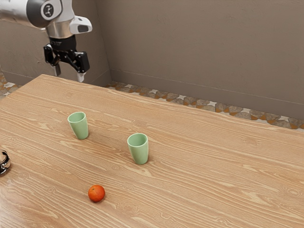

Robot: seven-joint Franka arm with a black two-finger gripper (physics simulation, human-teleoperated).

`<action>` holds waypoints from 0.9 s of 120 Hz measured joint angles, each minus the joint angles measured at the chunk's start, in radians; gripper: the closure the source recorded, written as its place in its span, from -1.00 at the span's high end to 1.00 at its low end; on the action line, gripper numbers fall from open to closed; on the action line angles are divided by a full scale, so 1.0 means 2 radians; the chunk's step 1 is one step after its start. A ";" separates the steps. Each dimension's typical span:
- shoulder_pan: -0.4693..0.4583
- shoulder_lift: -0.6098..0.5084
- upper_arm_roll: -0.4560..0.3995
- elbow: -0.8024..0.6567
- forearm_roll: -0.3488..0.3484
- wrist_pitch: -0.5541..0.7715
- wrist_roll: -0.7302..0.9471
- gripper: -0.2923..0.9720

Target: Place the left cup onto the right cup

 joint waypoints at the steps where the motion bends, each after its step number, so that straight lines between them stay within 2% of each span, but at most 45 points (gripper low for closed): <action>1: -0.001 0.000 0.000 0.000 0.000 -0.001 0.000 0.54; 16: -0.024 0.005 0.001 0.000 0.002 0.001 -0.001 0.54; 29: -0.053 0.026 0.024 -0.006 0.005 0.023 0.001 0.54; 47: -0.031 0.061 0.051 -0.008 0.007 0.062 0.011 0.54; 81: -0.027 0.118 0.077 -0.009 0.006 0.137 0.046 0.54; 108: -0.019 0.141 0.097 -0.050 -0.001 0.204 0.075 0.54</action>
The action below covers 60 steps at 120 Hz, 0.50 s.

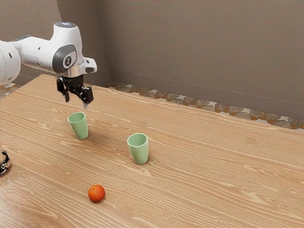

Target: Place the left cup onto the right cup

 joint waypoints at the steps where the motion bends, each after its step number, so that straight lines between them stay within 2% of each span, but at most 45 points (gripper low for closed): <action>1: 0.001 0.002 0.000 0.000 0.000 0.002 0.001 0.54; 31: 0.022 0.049 0.017 -0.001 -0.049 0.062 0.044 0.54; 60: 0.024 0.075 0.019 -0.001 -0.070 0.097 0.082 0.54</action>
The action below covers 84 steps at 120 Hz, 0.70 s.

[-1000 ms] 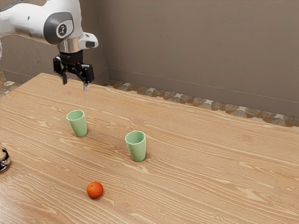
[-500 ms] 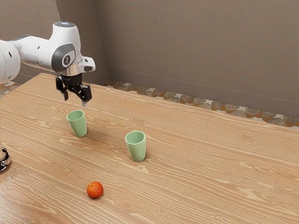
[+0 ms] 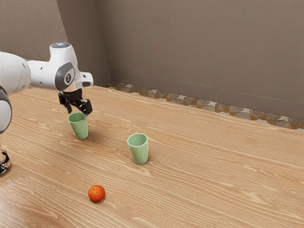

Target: Place the left cup onto the right cup

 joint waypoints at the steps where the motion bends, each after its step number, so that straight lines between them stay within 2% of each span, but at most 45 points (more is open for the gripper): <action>1: 0.000 0.001 0.000 0.000 0.000 0.001 0.001 0.54; 27: 0.000 0.017 -0.008 0.000 -0.011 0.016 0.024 0.53; 52: 0.001 0.034 -0.009 0.000 -0.020 0.029 0.039 0.38; 64: 0.001 0.040 -0.009 0.001 -0.025 0.034 0.045 0.27; 84: 0.003 0.047 -0.009 0.001 -0.028 0.040 0.053 -0.03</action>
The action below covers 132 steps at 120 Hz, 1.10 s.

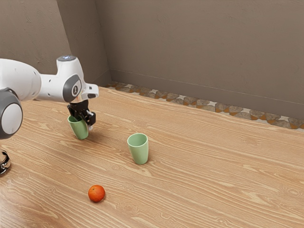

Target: Place the left cup onto the right cup

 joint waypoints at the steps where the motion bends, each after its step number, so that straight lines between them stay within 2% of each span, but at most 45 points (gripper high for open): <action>1: 0.000 0.000 0.000 0.000 0.000 0.000 0.000 -0.05; 22: 0.001 0.001 0.001 -0.001 -0.004 0.004 0.006 -0.40; 37: 0.000 0.001 0.001 -0.001 -0.005 0.004 0.009 -0.56; 66: -0.002 -0.007 0.001 -0.001 -0.002 -0.003 0.009 -0.67; 91: -0.011 -0.053 -0.003 -0.001 0.005 -0.026 0.003 -0.68; 107: -0.013 -0.089 -0.043 -0.001 0.037 -0.049 -0.014 -0.69; 132: -0.014 -0.112 -0.122 0.004 0.082 -0.082 -0.058 -0.69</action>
